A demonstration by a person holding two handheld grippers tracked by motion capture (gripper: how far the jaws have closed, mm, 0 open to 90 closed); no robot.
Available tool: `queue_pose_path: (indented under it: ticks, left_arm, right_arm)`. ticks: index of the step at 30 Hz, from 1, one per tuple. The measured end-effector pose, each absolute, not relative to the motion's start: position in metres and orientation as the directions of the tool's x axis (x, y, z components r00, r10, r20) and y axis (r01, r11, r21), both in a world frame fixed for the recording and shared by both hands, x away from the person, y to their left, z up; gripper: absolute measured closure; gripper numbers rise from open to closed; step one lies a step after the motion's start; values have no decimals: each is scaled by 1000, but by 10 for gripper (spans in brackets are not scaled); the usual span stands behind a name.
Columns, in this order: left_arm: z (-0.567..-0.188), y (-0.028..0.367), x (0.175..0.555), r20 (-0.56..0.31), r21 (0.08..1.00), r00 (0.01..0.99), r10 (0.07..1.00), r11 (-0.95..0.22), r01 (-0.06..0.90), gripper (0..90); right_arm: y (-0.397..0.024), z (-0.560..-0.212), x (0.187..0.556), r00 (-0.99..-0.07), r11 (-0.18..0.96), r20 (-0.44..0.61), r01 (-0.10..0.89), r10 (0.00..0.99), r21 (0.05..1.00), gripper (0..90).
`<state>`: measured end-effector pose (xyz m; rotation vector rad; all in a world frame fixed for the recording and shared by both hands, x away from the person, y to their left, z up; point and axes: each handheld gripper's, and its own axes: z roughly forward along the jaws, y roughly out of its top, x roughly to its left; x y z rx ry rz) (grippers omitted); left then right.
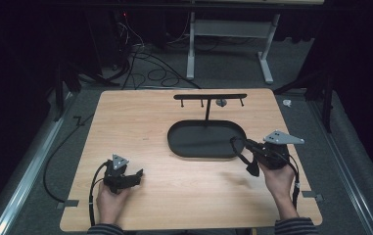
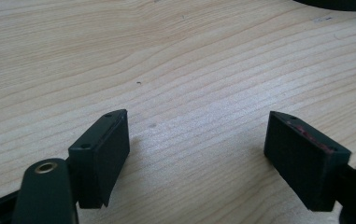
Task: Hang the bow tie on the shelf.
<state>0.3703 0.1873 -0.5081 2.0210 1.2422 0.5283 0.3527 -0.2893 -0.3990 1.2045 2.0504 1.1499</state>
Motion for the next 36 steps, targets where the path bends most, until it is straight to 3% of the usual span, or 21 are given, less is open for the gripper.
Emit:
queue_pose_path:
  ticks: [36]
  left_arm:
    - [-508, 187, 370, -17, 738, 458, 889, -298, 605, 228]
  right_arm:
    - [-295, -374, 390, -446, 204, 23, 455, 895, 867, 859]
